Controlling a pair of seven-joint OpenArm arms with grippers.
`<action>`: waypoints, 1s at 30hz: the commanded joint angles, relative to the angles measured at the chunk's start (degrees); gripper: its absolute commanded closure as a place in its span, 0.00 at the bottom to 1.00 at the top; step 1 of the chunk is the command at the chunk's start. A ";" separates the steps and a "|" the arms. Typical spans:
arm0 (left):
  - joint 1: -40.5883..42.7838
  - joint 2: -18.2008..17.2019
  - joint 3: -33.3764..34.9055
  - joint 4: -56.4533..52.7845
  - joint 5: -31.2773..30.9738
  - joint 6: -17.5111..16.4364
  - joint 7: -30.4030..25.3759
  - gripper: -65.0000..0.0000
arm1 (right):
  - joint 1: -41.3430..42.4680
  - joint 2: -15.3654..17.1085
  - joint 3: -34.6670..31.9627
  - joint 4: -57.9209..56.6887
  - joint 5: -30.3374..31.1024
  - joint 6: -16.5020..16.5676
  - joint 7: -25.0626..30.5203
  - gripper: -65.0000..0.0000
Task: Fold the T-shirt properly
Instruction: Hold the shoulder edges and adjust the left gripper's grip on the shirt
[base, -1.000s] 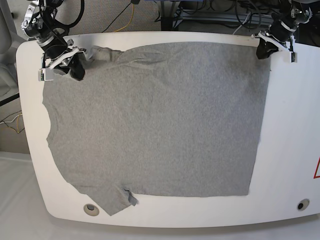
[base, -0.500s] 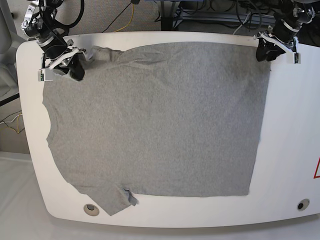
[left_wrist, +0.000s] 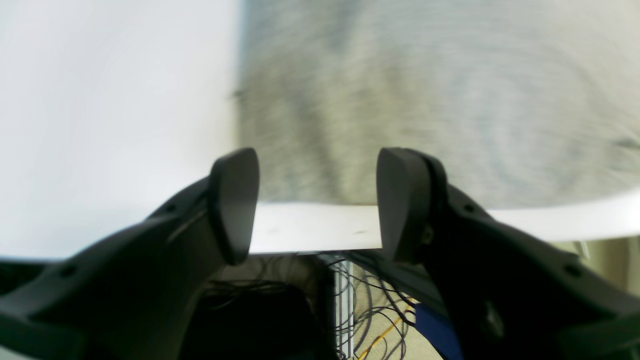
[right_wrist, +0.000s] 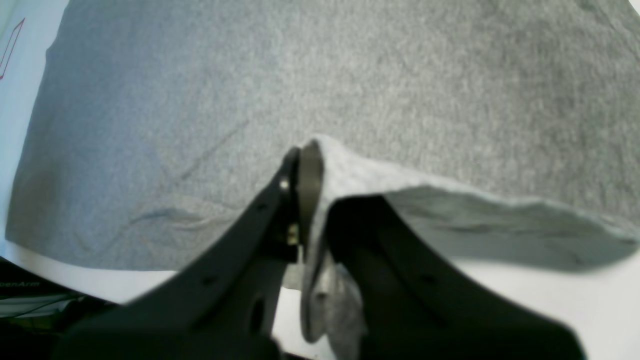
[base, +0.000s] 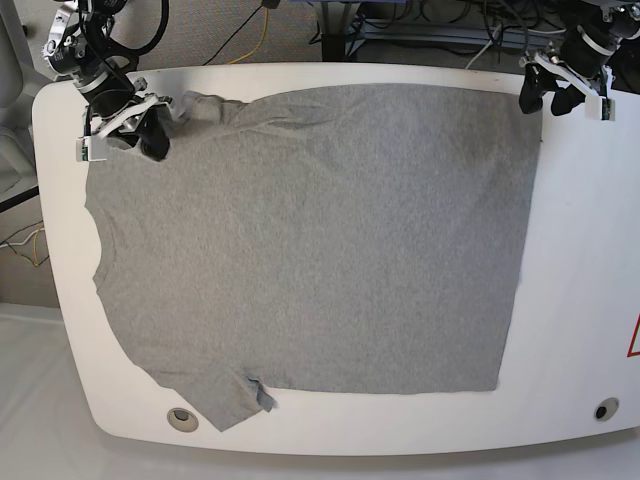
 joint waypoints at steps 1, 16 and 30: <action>0.55 -0.76 0.15 0.16 -1.06 0.18 -2.06 0.44 | -0.06 0.70 0.39 1.09 0.92 0.40 1.43 1.00; 0.08 -0.41 0.36 -3.57 -0.48 0.57 -4.54 0.43 | 0.05 0.57 0.39 0.99 1.13 0.42 1.15 1.00; -3.88 0.04 1.49 -11.72 1.28 0.88 -3.91 0.44 | 0.27 0.59 0.12 1.00 0.94 0.63 1.02 1.00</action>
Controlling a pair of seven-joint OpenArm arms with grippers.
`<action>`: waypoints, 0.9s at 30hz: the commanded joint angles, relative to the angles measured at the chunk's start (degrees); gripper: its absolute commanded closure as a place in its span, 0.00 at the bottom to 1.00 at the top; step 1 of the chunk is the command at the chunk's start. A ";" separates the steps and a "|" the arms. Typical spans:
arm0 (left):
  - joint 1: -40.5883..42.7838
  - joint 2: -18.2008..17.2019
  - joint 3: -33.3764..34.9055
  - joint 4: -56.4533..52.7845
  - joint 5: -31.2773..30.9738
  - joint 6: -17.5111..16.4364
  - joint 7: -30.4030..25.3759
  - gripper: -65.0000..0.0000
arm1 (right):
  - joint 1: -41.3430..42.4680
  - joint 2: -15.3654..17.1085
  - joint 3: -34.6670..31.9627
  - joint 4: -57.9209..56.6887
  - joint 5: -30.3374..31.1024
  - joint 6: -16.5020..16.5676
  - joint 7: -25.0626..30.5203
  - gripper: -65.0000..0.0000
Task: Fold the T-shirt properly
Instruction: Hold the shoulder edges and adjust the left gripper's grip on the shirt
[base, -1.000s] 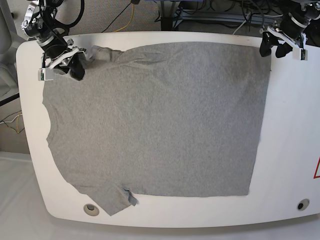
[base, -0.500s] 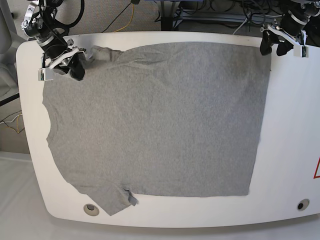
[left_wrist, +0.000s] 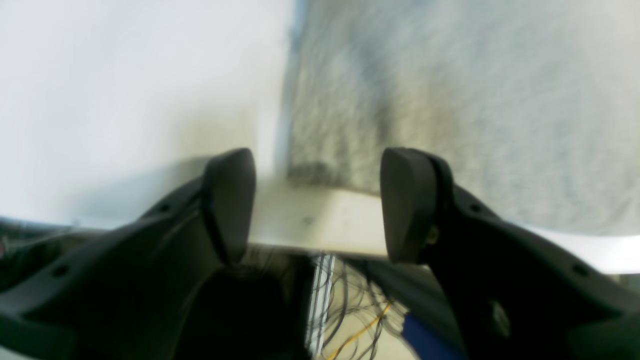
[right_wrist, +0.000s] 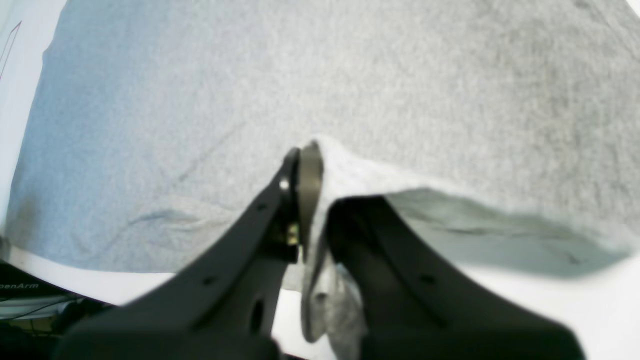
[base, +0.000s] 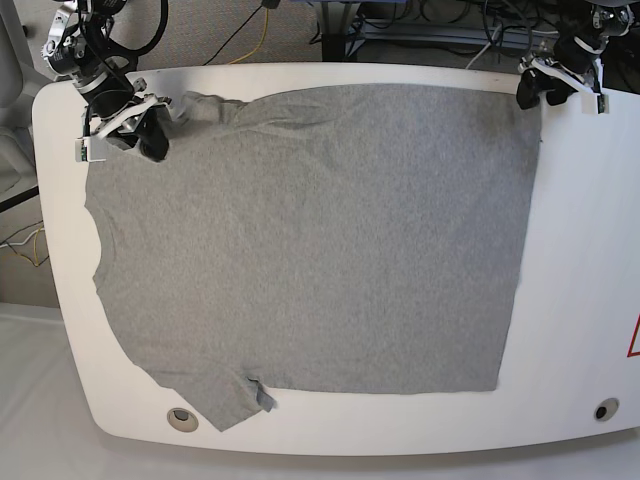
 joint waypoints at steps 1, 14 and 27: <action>-0.12 -0.44 -0.07 0.07 -0.49 -0.54 0.02 0.44 | 0.13 0.62 0.12 0.96 0.94 0.61 1.13 1.00; -0.34 1.00 0.62 0.11 1.49 0.11 -0.72 0.44 | 0.02 0.65 0.14 1.08 1.17 0.72 1.03 1.00; -0.91 0.93 2.25 0.00 1.78 0.48 -0.93 0.44 | 0.00 0.63 0.24 1.28 1.00 0.90 0.80 1.00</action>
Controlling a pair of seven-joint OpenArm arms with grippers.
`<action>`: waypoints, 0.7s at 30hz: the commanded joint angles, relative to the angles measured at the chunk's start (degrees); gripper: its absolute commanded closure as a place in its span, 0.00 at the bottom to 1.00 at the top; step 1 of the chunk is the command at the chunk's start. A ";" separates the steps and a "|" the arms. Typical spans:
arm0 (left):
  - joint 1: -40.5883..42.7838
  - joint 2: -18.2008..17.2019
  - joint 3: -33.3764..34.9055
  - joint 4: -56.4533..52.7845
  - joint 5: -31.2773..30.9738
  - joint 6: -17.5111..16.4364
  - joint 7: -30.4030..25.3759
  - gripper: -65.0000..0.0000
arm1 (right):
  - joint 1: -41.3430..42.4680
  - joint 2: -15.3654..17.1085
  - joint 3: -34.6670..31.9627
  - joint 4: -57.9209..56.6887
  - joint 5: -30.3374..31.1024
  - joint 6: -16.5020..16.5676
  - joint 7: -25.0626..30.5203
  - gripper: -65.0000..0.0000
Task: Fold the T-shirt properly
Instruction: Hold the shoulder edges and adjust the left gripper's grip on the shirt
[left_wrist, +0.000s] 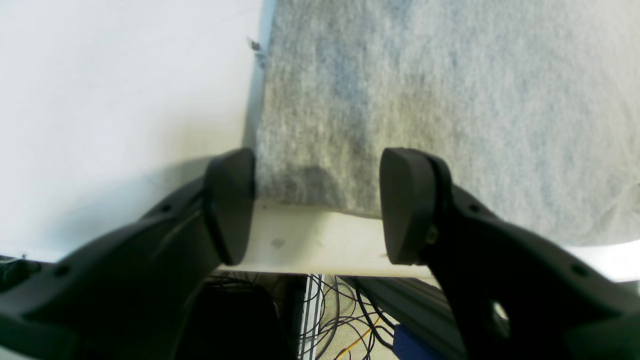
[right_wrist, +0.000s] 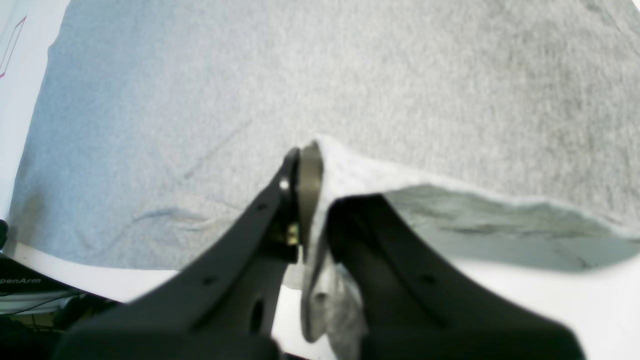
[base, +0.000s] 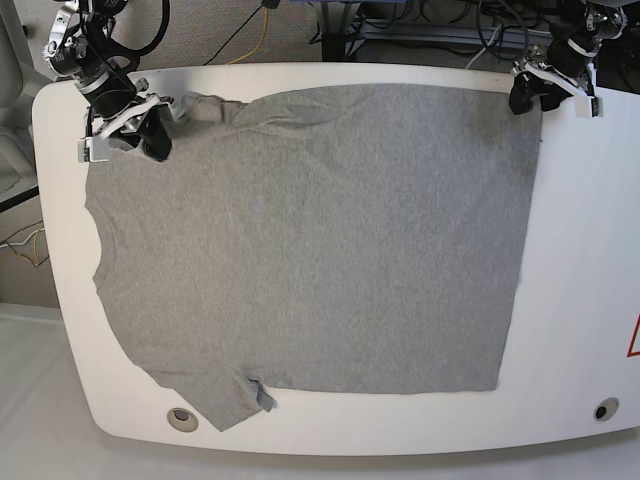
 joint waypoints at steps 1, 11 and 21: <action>0.08 -0.22 0.42 0.37 0.65 -0.01 0.74 0.44 | -0.03 0.65 0.59 1.30 1.04 0.66 0.89 1.00; -0.79 -0.24 1.03 0.69 0.13 -0.42 0.19 0.78 | 0.10 0.59 0.68 1.26 1.20 0.57 0.94 1.00; -1.96 -0.16 0.92 1.14 0.25 -0.38 -0.09 1.00 | 0.07 0.63 0.47 1.35 0.95 0.49 0.88 1.00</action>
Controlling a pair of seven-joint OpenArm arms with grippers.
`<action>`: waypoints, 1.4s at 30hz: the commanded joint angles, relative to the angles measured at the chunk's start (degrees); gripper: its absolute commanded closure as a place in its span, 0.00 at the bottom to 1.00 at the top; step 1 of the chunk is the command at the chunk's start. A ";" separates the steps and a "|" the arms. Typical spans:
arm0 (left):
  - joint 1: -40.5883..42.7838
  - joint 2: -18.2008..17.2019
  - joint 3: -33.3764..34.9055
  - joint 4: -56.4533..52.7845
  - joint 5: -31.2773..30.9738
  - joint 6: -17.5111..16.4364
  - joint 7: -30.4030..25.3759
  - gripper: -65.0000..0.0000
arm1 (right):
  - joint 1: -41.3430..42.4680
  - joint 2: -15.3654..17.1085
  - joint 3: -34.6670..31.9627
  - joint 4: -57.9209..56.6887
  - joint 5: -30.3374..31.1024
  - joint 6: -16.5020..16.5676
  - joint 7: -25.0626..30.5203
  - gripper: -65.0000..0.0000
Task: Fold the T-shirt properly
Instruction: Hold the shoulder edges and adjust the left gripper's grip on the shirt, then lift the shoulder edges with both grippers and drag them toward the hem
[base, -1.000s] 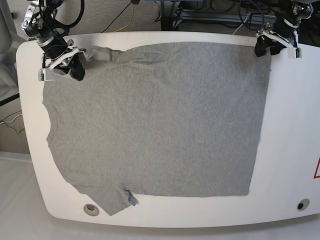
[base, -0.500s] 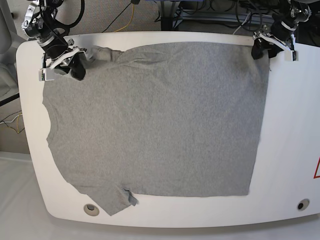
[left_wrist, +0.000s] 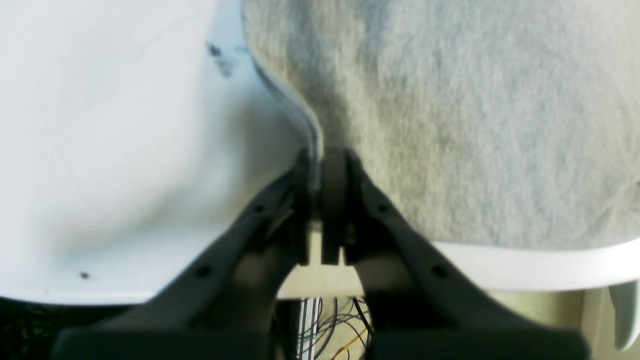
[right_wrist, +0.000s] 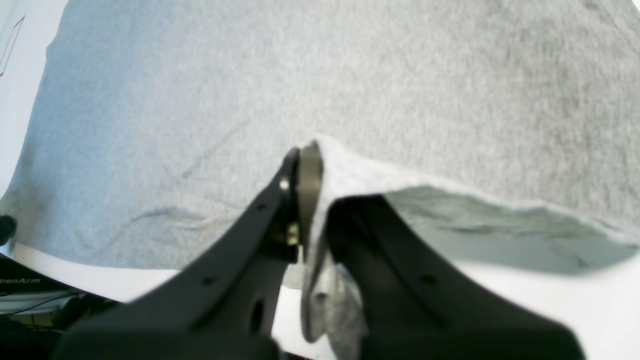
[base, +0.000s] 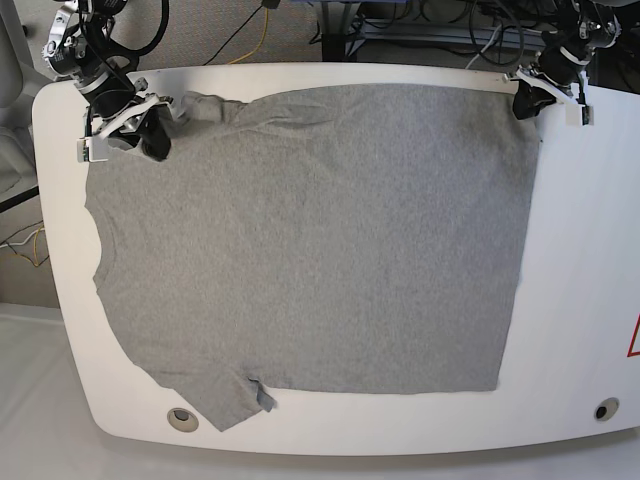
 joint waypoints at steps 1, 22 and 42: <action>0.05 -0.42 -0.39 1.20 -0.80 -0.37 -1.03 1.00 | 0.08 0.62 0.31 1.32 0.92 0.54 1.07 1.00; -2.27 -0.52 -0.87 4.92 -0.94 0.05 0.32 1.00 | 3.41 0.88 0.25 1.71 1.62 0.04 1.39 1.00; -12.05 -0.70 -1.86 4.76 -1.01 0.66 2.75 1.00 | 12.14 1.25 -0.11 1.01 1.70 -0.10 -0.39 1.00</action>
